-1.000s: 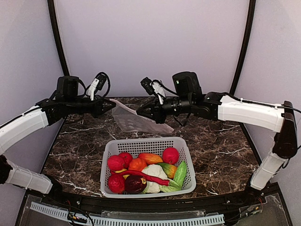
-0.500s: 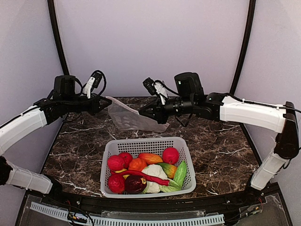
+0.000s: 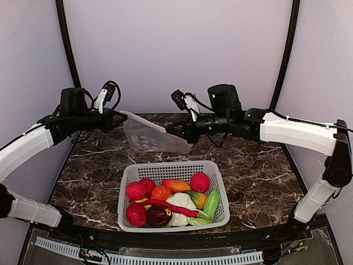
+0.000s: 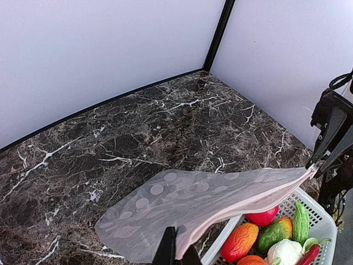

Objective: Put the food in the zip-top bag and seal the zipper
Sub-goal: Unzip the zipper from the zipper food storage bag.

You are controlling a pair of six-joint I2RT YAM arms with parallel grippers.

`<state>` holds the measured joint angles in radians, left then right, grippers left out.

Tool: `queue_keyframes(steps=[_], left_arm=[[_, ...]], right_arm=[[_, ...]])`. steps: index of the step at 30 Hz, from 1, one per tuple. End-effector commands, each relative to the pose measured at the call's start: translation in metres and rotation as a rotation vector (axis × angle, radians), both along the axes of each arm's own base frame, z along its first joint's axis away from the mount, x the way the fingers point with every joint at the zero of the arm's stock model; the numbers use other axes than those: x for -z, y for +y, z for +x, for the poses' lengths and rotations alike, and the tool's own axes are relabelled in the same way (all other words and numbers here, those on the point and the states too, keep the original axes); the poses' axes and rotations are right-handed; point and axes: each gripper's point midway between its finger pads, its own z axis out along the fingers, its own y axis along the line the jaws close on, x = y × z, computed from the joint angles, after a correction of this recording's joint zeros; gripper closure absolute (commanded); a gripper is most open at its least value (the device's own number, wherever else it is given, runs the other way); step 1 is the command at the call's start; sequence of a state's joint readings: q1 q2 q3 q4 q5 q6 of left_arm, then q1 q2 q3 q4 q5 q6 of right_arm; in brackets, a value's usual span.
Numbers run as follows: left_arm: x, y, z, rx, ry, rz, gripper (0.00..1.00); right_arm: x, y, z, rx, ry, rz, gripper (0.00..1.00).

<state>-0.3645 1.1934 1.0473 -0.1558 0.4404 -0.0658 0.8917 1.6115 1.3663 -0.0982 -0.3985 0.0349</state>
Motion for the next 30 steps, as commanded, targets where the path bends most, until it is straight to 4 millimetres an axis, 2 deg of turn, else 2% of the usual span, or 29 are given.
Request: queue_keyframes(steps=[1, 30], left_arm=[[-0.017, 0.024, 0.012, -0.112, -0.054, -0.010, 0.99], [-0.024, 0.037, 0.015, -0.153, -0.069, -0.024, 0.99]], right_arm=[[0.001, -0.015, -0.003, 0.016, 0.021, -0.021, 1.00], [0.006, -0.041, 0.003, 0.097, 0.037, -0.031, 1.00]])
